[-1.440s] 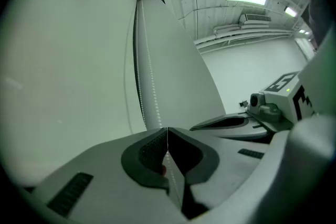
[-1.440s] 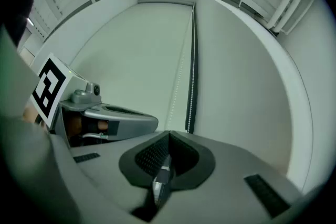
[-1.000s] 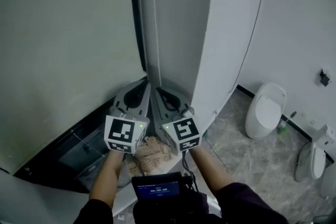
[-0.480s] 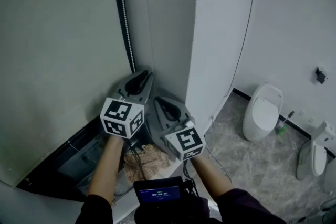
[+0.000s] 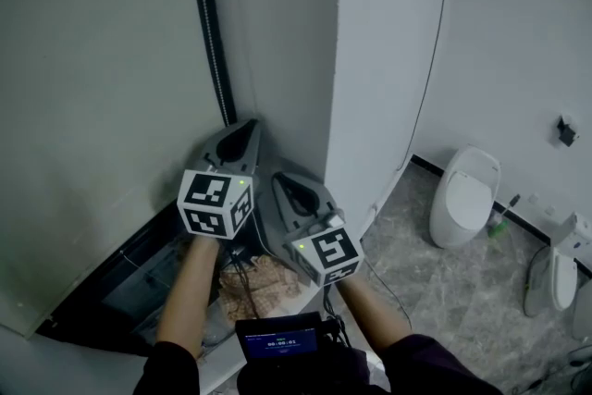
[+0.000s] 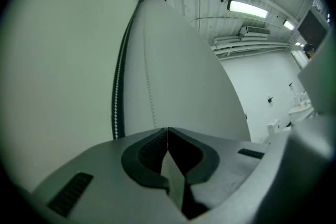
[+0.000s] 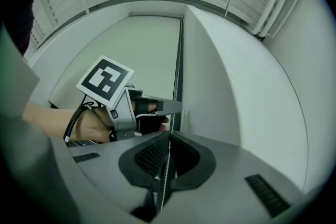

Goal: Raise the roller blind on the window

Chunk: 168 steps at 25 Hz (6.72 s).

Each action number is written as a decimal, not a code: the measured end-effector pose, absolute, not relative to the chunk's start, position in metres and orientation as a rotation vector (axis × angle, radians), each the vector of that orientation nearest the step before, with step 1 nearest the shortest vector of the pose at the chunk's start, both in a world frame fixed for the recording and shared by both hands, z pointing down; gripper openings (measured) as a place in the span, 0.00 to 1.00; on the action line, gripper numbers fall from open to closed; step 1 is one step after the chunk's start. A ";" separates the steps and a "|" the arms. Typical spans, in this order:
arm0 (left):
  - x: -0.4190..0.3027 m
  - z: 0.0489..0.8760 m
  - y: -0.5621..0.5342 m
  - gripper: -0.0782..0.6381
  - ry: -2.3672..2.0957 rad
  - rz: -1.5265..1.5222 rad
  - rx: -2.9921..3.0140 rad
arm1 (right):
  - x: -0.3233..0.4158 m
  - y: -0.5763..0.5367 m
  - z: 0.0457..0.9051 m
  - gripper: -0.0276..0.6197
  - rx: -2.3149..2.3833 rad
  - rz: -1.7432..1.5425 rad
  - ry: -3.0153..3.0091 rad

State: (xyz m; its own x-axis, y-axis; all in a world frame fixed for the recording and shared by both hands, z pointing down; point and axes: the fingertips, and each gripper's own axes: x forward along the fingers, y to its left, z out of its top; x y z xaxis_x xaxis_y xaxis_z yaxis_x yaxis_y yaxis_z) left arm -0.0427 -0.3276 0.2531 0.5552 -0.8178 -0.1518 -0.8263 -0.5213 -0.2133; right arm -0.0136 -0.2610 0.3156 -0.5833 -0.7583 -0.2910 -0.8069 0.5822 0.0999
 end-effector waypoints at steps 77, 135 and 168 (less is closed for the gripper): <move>-0.089 0.321 -0.234 0.13 1.210 0.203 -2.876 | -0.103 -0.220 0.511 0.06 -0.938 -0.268 3.094; -0.102 0.308 -0.218 0.13 1.096 0.283 -2.938 | -0.113 -0.213 0.433 0.05 -0.791 -0.191 3.080; -0.088 0.527 -0.198 0.12 1.346 -0.120 -3.246 | -0.088 -0.222 0.273 0.10 -0.665 -0.089 2.863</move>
State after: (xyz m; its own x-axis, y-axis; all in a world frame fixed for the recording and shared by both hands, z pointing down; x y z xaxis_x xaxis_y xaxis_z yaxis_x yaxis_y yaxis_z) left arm -0.0885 -0.1983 0.5268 0.7146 -0.6700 0.2010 -0.6951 -0.6476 0.3121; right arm -0.0885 -0.2219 0.2729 -0.8785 -0.4422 -0.1808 -0.4301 0.8968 -0.1034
